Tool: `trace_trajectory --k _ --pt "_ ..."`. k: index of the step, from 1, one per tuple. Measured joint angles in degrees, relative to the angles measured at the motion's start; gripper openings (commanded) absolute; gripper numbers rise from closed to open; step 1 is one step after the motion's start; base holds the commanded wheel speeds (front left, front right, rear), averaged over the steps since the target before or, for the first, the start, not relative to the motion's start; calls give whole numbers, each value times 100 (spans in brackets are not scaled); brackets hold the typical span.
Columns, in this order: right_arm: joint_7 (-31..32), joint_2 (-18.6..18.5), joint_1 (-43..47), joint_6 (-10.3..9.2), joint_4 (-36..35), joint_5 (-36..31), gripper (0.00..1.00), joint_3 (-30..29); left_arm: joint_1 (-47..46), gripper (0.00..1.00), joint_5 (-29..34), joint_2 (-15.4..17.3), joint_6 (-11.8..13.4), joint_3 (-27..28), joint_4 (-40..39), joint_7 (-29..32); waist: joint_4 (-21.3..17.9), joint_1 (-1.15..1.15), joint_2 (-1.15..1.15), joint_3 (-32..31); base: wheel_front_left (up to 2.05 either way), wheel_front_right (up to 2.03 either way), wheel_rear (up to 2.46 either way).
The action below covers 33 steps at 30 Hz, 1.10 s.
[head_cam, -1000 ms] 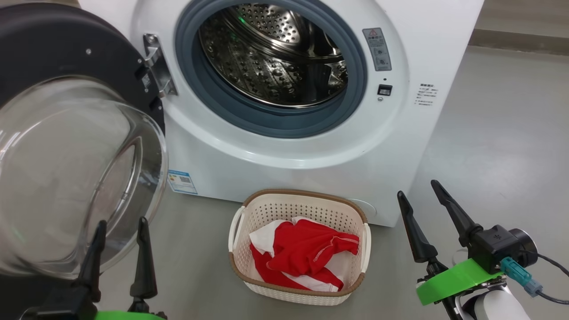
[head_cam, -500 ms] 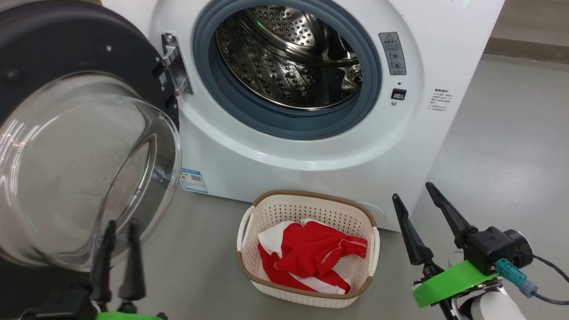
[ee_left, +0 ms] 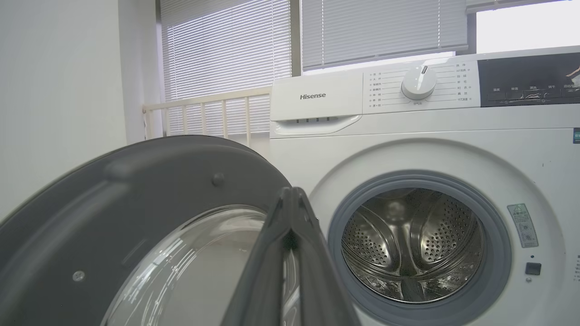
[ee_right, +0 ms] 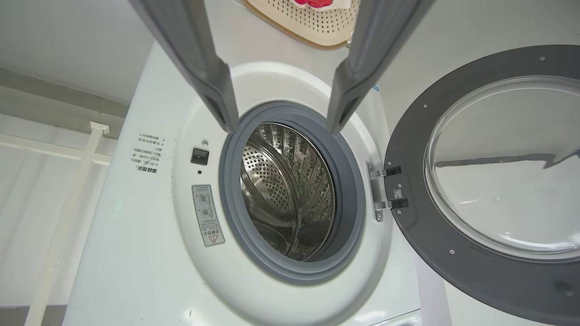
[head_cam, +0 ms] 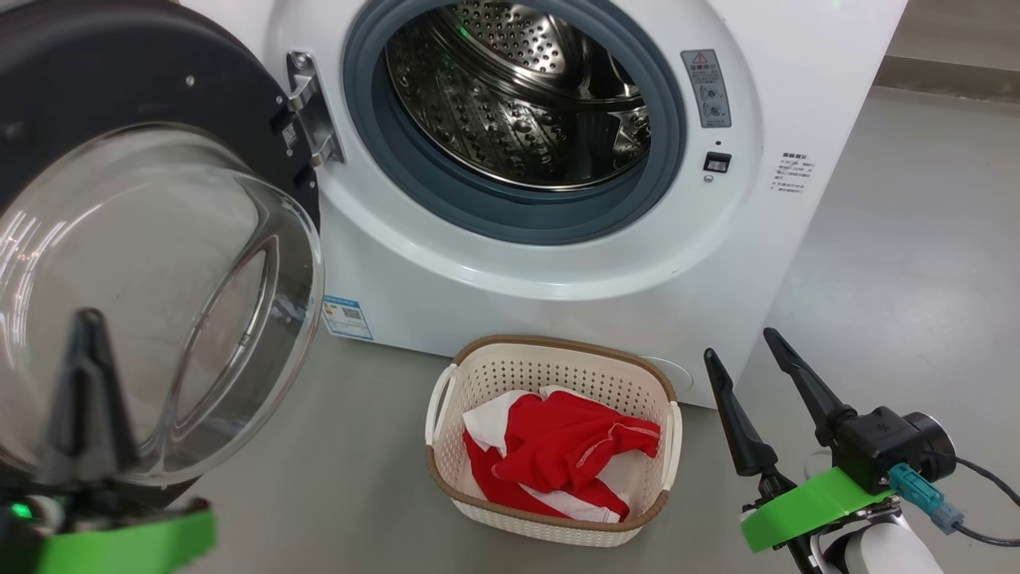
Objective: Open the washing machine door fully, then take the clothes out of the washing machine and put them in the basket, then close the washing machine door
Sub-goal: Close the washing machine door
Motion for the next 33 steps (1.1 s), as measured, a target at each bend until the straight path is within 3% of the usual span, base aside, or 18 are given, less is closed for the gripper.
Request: trace_trajectory --k 11,18,20,28,33 --pt "0 -9 -1 0 10 0 100 -15 -1019 0 -856 480 152 1411 -26 4 36 0 0 52 0 0 0" --pt "0 -9 -4 0 22 0 100 -20 -1567 0 -1860 547 149 2165 489 198 39 0 0 89 0 0 0" --pt "0 -10 -5 0 24 0 100 -24 -1660 0 -1937 719 148 2296 686 246 44 0 0 103 0 0 0" --pt "0 -4 -7 0 46 1 100 -42 -2065 0 -2631 1023 135 2772 1511 790 71 0 0 135 0 0 0" --pt "0 11 -7 0 64 5 100 -52 -2280 0 -3384 1098 134 3074 2105 1528 77 0 0 117 0 0 0"
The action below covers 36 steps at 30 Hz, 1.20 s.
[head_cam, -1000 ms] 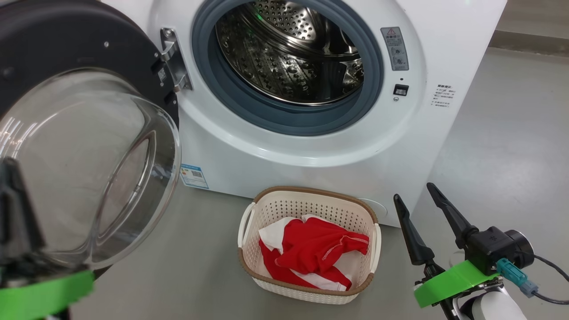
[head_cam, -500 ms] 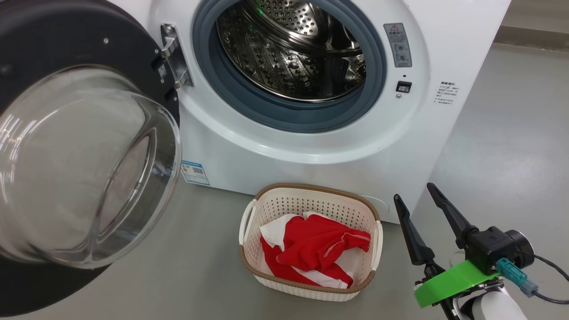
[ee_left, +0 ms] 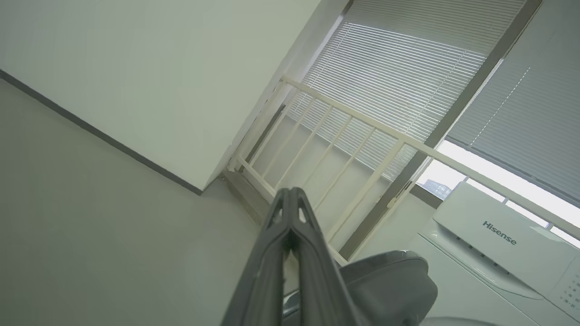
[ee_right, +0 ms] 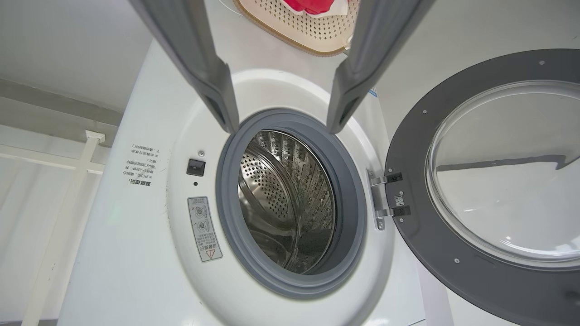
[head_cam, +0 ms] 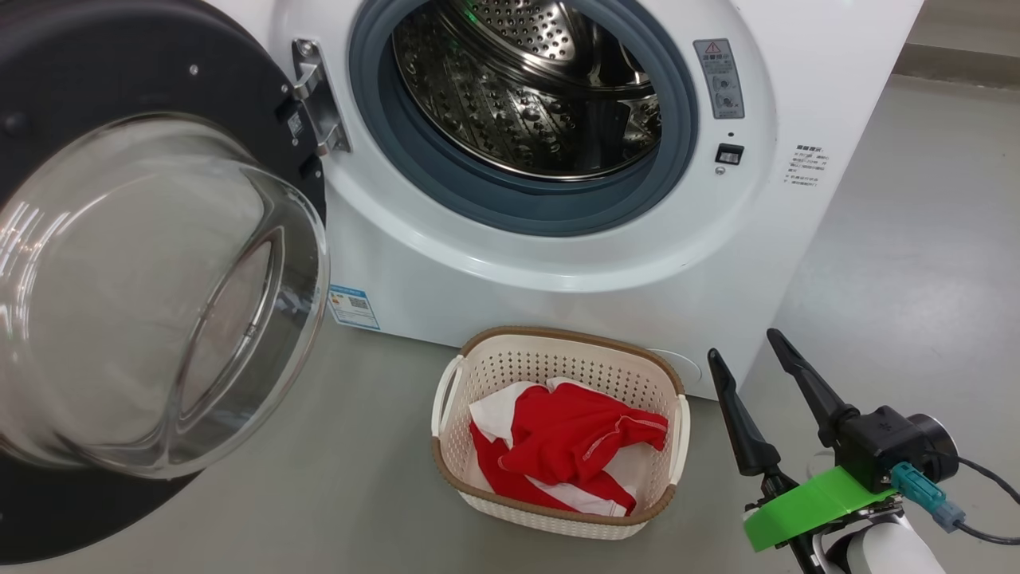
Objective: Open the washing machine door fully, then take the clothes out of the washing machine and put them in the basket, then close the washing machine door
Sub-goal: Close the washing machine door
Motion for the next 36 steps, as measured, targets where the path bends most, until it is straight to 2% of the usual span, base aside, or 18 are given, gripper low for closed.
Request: trace_trajectory --k 7,15,19,36 --pt "0 9 1 0 18 0 100 -55 -335 0 -887 214 -1 197 657 1092 45 0 0 -17 0 0 0" --pt "0 10 1 0 44 0 100 -70 -614 0 -1563 403 9 160 1234 2303 71 0 0 -8 0 0 0" --pt "0 9 1 0 49 0 100 -60 -618 0 -1664 490 15 192 1337 2515 49 0 0 9 0 0 0" --pt "0 3 1 0 71 0 100 7 -505 0 -1934 439 15 165 1373 3030 14 0 0 -14 0 0 0"
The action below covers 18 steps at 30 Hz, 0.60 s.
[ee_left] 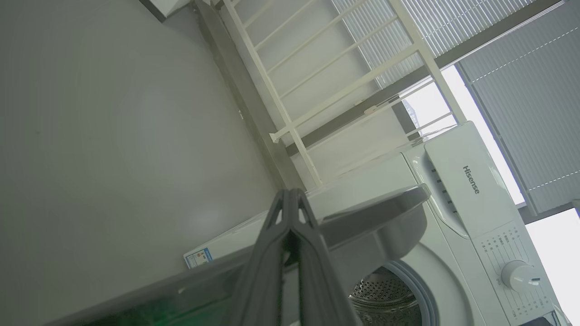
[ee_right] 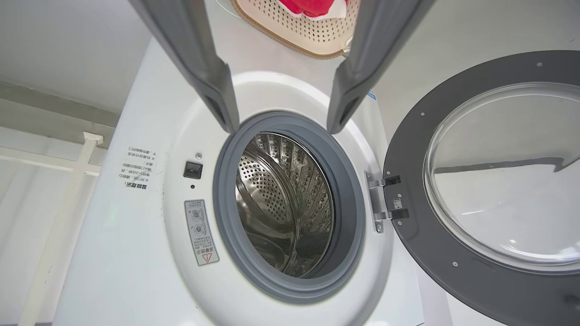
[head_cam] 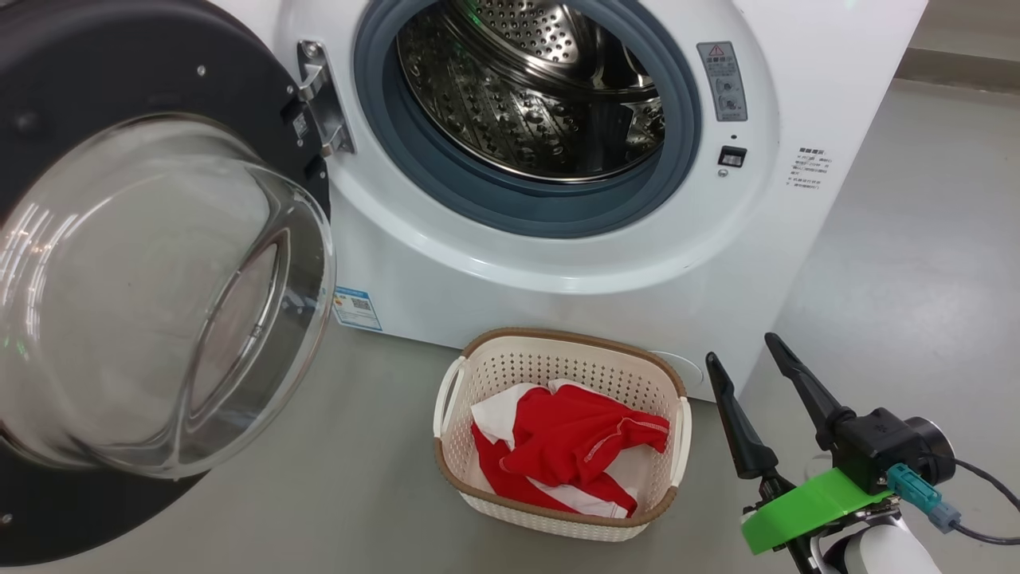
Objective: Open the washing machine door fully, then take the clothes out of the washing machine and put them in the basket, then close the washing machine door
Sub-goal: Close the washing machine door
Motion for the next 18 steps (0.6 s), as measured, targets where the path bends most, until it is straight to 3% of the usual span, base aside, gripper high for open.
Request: trace_trajectory --k 18 --pt "0 8 1 0 21 1 100 38 480 0 -347 -298 102 -24 -784 620 11 0 0 15 0 0 0"
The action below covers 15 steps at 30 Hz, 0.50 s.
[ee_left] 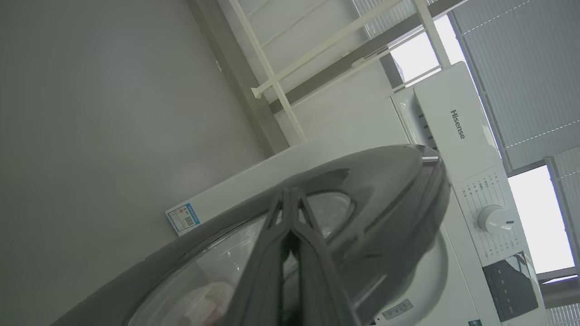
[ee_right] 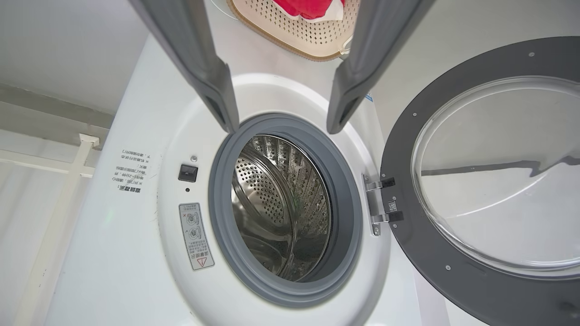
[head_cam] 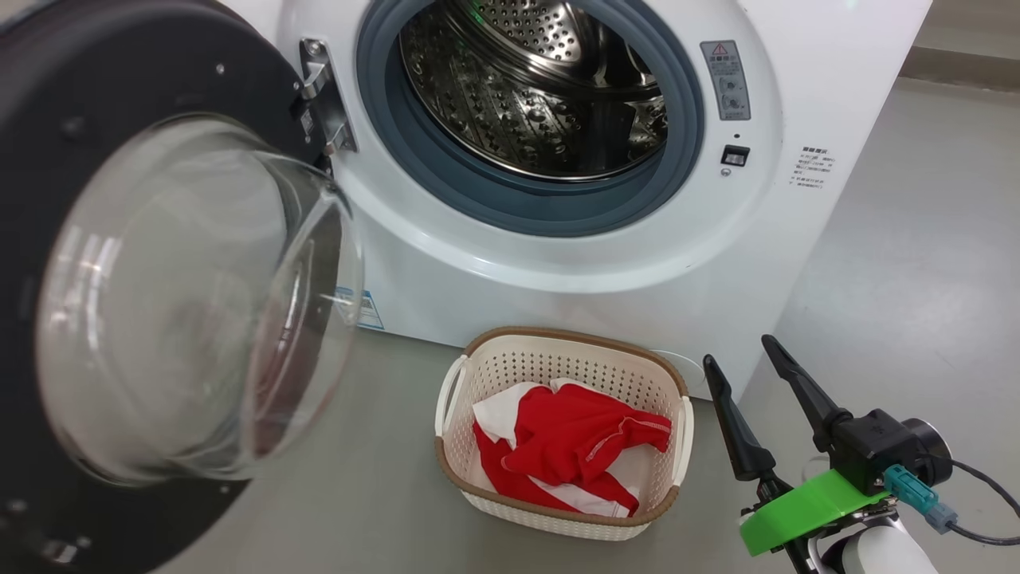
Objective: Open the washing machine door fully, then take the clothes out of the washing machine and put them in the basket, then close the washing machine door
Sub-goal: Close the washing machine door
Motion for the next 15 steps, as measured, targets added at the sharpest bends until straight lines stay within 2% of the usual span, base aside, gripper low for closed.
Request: trace_trajectory --k 6,15 --pt "0 9 1 0 12 1 100 2 304 0 -109 -390 100 -221 -321 314 9 0 0 -16 0 0 0" --pt "0 20 1 0 13 1 100 1 470 0 -360 -683 249 -257 -1014 535 31 0 0 14 0 0 0"
